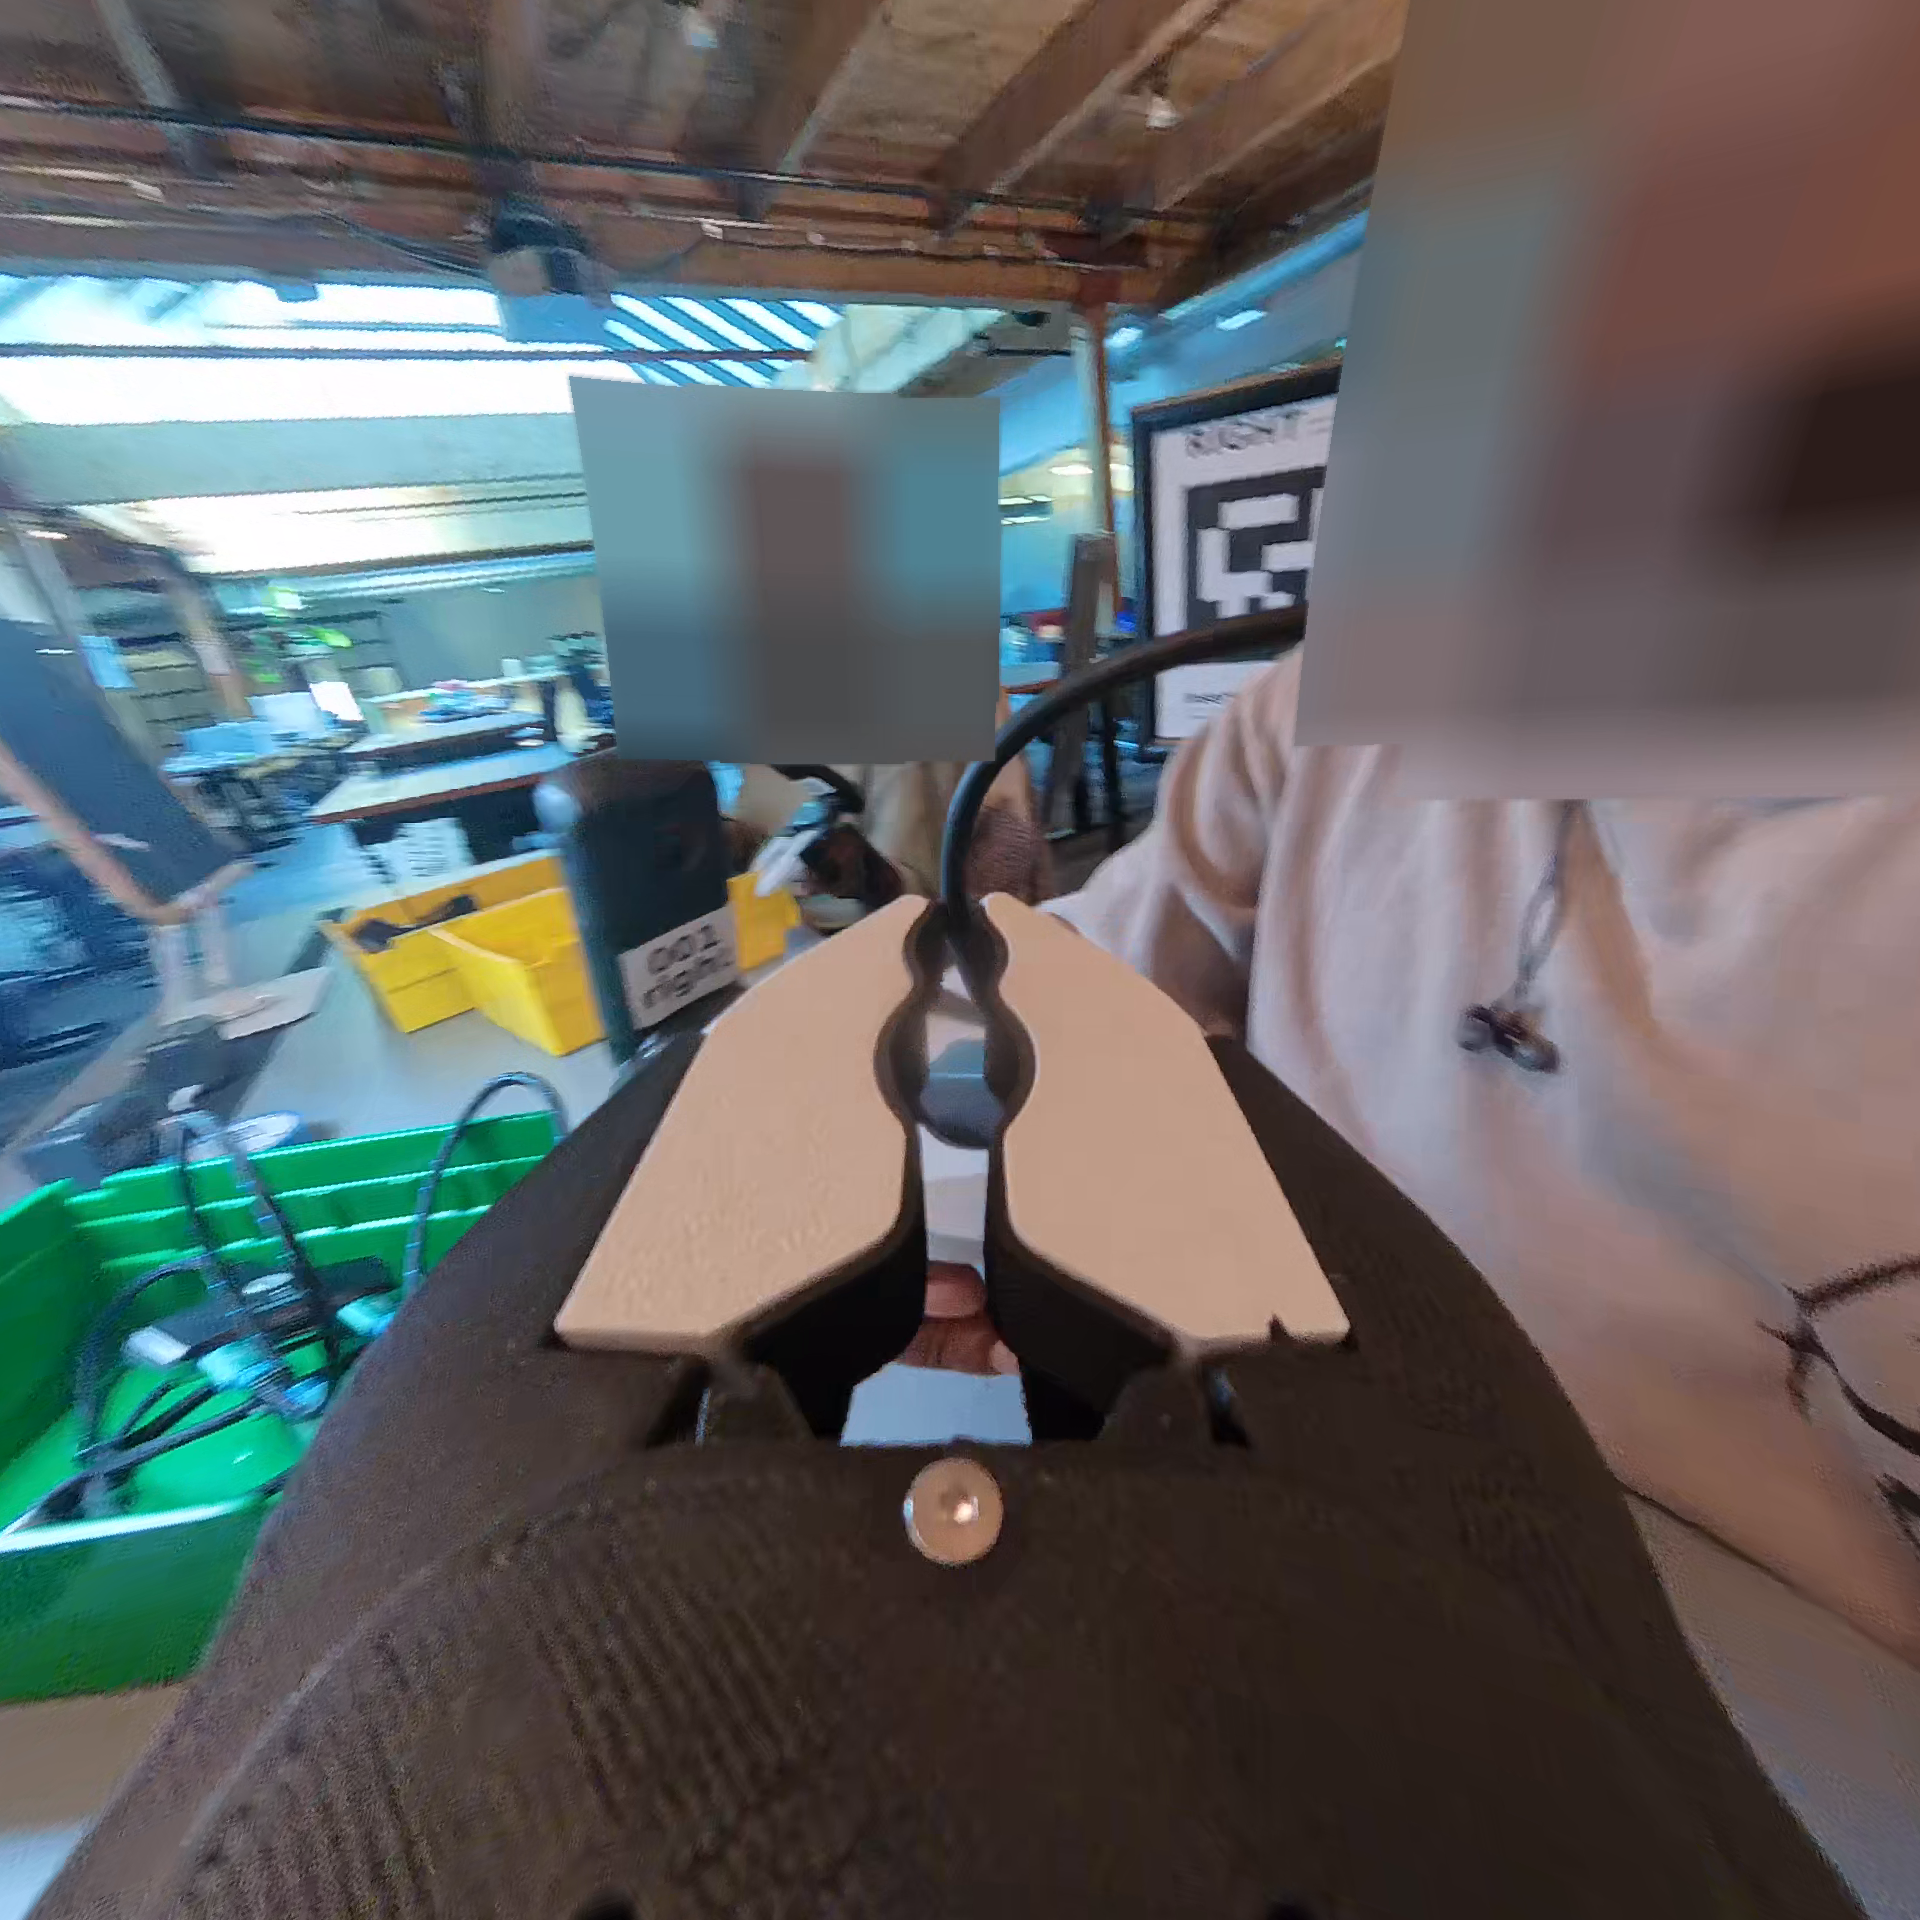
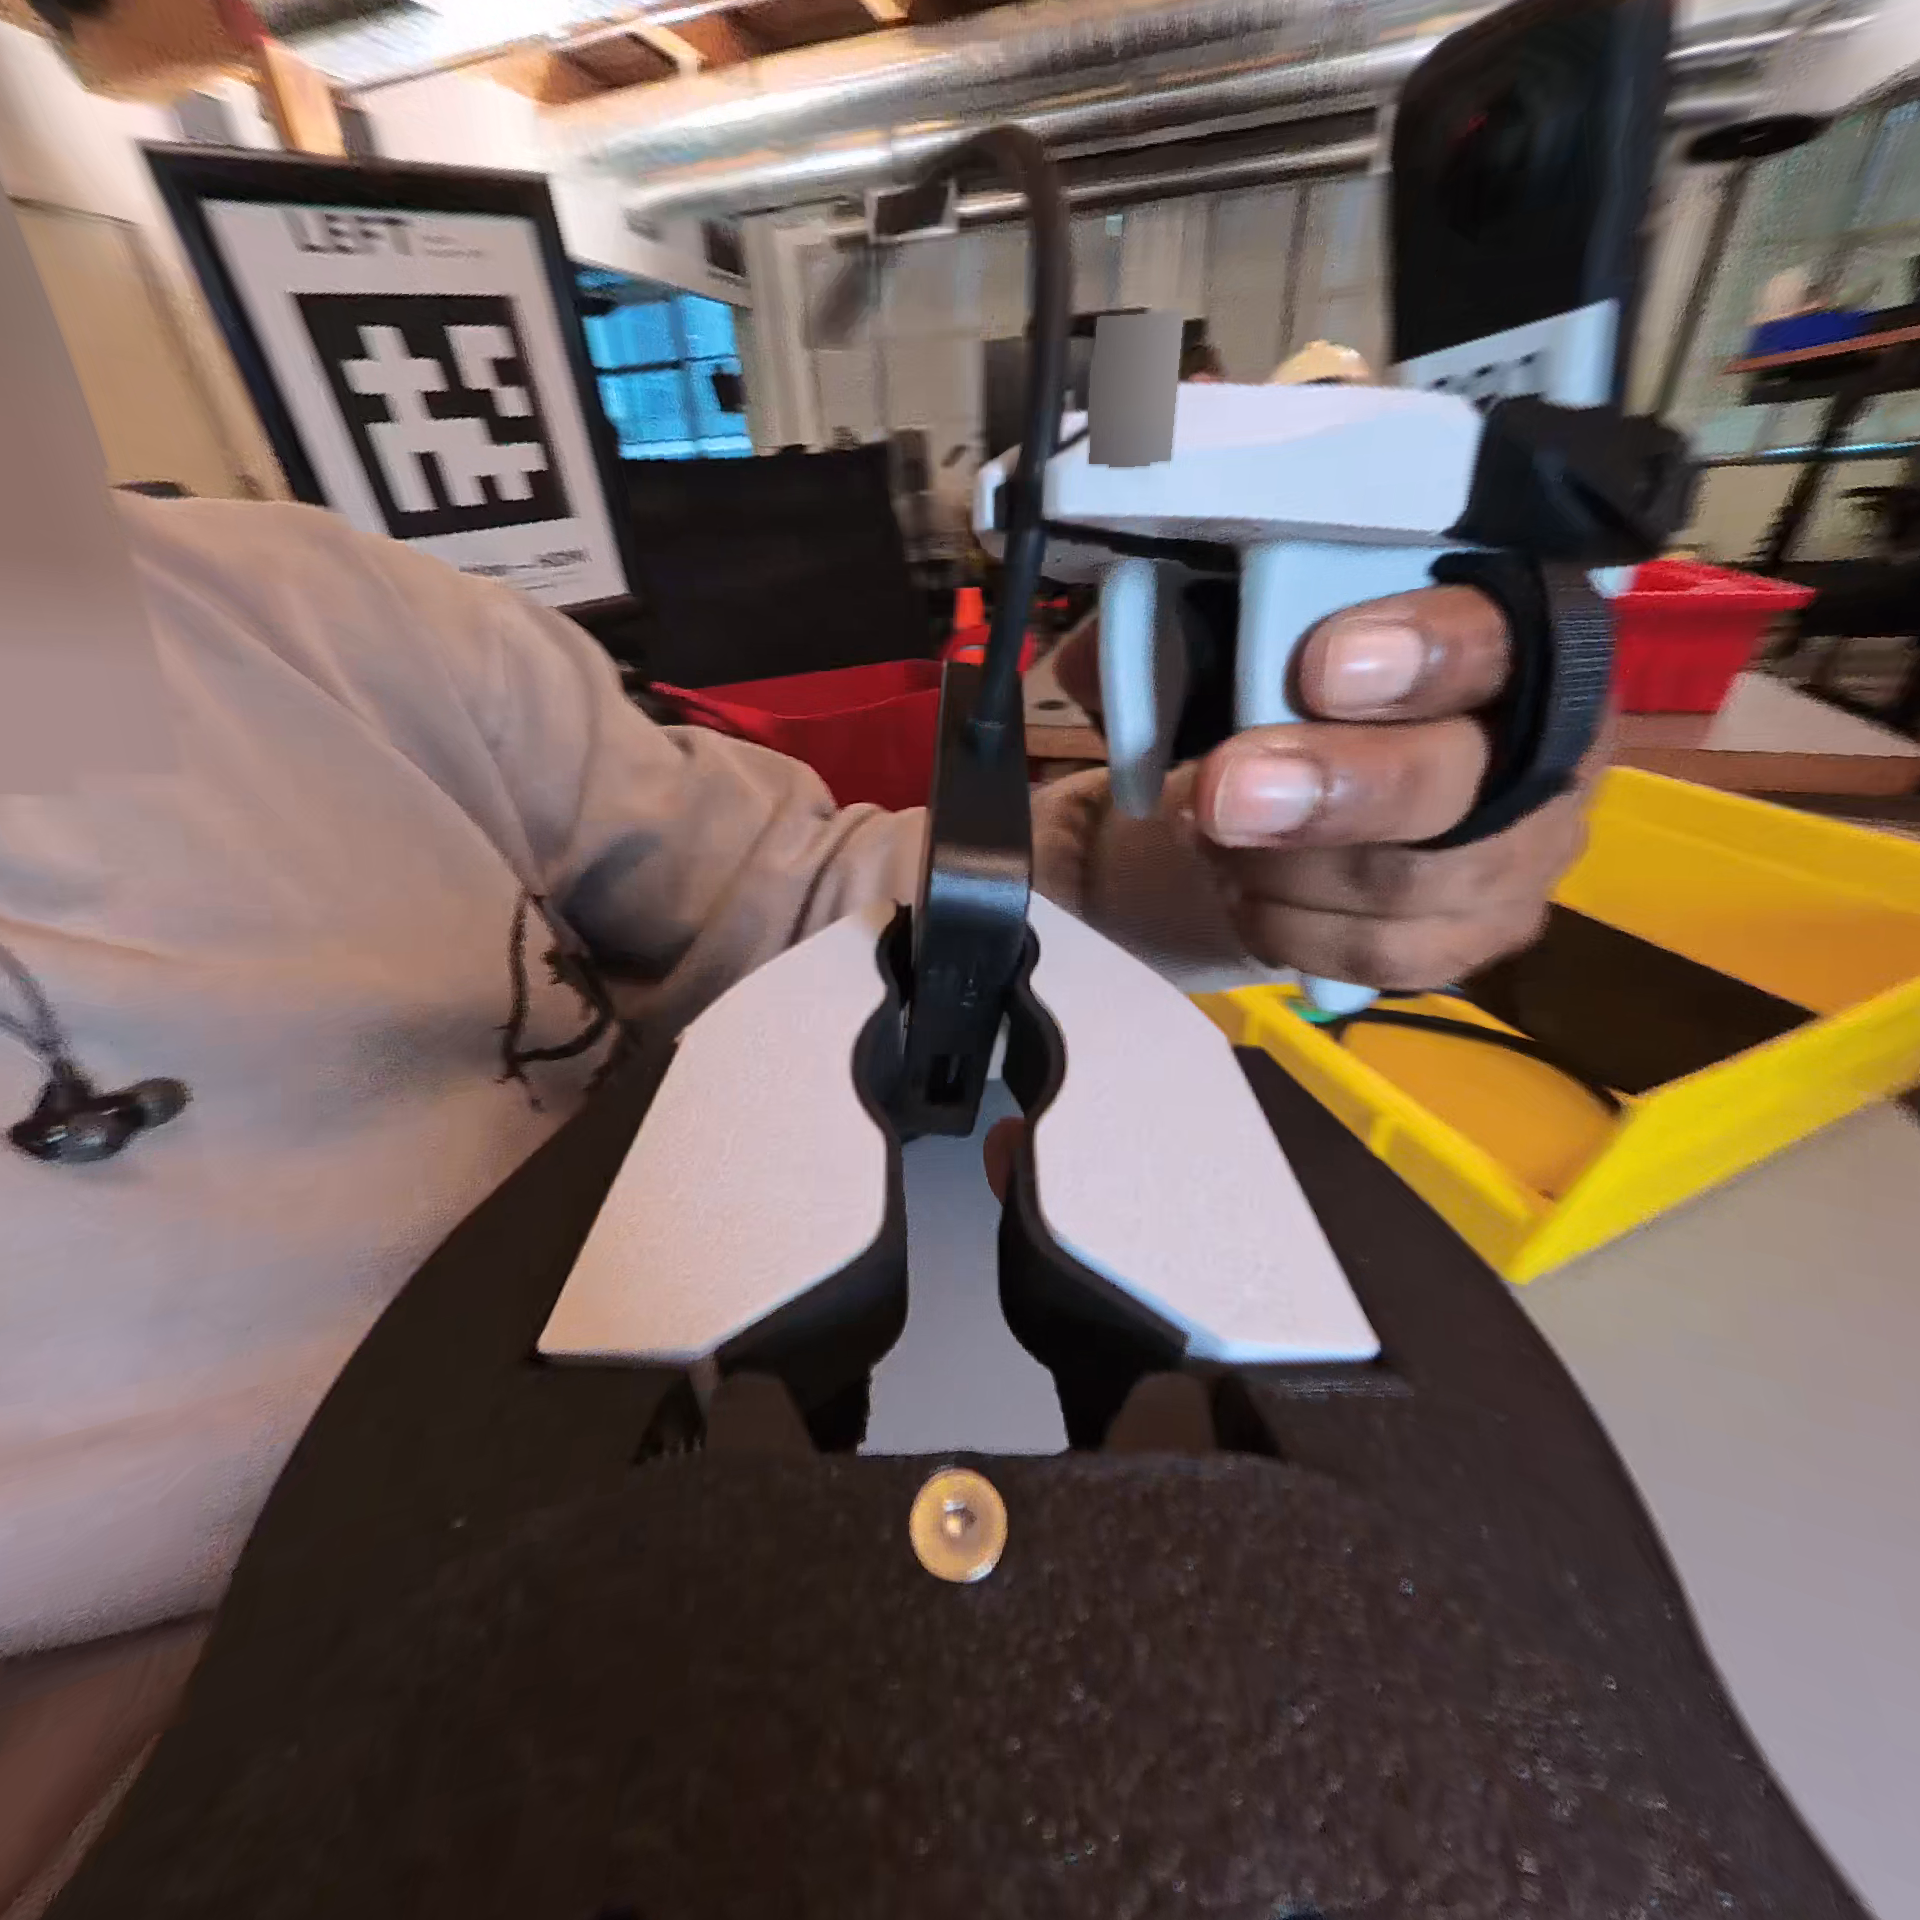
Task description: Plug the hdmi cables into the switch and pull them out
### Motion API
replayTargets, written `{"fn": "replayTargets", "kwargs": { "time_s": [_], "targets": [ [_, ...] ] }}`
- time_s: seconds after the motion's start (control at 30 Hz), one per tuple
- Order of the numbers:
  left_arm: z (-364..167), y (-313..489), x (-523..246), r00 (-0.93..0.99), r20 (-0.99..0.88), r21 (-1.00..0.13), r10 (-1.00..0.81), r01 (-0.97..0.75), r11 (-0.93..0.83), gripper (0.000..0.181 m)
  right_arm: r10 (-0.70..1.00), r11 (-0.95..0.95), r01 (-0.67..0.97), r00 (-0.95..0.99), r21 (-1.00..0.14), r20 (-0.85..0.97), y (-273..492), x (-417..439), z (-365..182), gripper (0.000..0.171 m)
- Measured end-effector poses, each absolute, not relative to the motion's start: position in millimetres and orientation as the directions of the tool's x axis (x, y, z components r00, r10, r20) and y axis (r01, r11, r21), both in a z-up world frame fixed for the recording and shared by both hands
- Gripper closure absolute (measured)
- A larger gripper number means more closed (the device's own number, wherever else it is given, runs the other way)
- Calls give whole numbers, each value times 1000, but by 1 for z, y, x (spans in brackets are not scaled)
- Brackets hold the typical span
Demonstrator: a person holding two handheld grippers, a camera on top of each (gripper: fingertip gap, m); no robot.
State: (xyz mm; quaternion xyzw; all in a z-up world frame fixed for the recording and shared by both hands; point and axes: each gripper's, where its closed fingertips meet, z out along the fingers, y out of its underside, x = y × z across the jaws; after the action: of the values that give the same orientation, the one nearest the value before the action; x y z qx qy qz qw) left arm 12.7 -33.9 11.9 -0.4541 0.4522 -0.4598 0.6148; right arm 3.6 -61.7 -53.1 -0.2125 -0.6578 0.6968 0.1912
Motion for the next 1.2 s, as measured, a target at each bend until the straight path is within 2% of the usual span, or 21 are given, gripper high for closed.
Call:
{"fn": "replayTargets", "kwargs": {
  "time_s": [0.1,0.13,0.2,0.27,0.33,0.4,0.43,0.5,0.63,0.77,0.87,0.97,1.07,1.13,1.2],
  "targets": [
    [21,-5,0,408,-132,-974,-904,119,195,172,670,-19,-91,-741,-996,55,-33,4,-36,157],
    [22,2,-4,468,-136,-974,-873,96,204,164,695,-29,-140,-714,-990,81,-26,8,-24,157],
    [22,1,-6,469,-111,-979,-876,98,176,151,756,-23,-240,-639,-970,141,-11,16,1,157],
    [17,1,-2,471,-103,-987,-876,64,150,144,810,65,-326,-535,-943,241,-1,23,18,157],
    [16,3,5,507,-183,-978,-842,-7,208,146,818,170,-361,-467,-917,335,0,29,24,157],
    [19,1,12,521,-245,-965,-818,-53,255,156,823,222,-382,-420,-897,382,2,34,30,157],
    [19,-3,18,501,-257,-964,-826,-69,258,152,829,264,-374,-383,-889,407,4,32,29,157],
    [12,-8,28,474,-279,-960,-835,-146,237,130,820,337,-378,-333,-863,466,4,30,28,157],
    [10,-1,25,539,-468,-880,-700,-356,315,153,776,422,-346,-341,-838,531,-10,22,15,157],
    [4,-5,21,476,-643,-748,-600,-559,358,167,763,482,-276,-334,-832,553,-4,18,7,153],
    [-11,2,4,418,-747,-616,-517,-726,304,167,690,675,-133,-234,-726,685,13,9,-11,151],
    [-24,8,-1,387,-761,-572,-521,-778,258,167,593,788,-51,-206,-614,778,11,2,-24,149],
    [-40,16,-6,331,-792,-483,-513,-854,195,166,482,875,53,-185,-481,856,19,-7,-40,155],
    [-45,21,-9,333,-792,-477,-511,-861,178,165,458,889,79,-172,-451,872,24,-10,-44,156],
    [-42,24,-15,395,-759,-540,-519,-826,162,163,455,890,85,-143,-447,879,28,-10,-40,157]
  ]
}}
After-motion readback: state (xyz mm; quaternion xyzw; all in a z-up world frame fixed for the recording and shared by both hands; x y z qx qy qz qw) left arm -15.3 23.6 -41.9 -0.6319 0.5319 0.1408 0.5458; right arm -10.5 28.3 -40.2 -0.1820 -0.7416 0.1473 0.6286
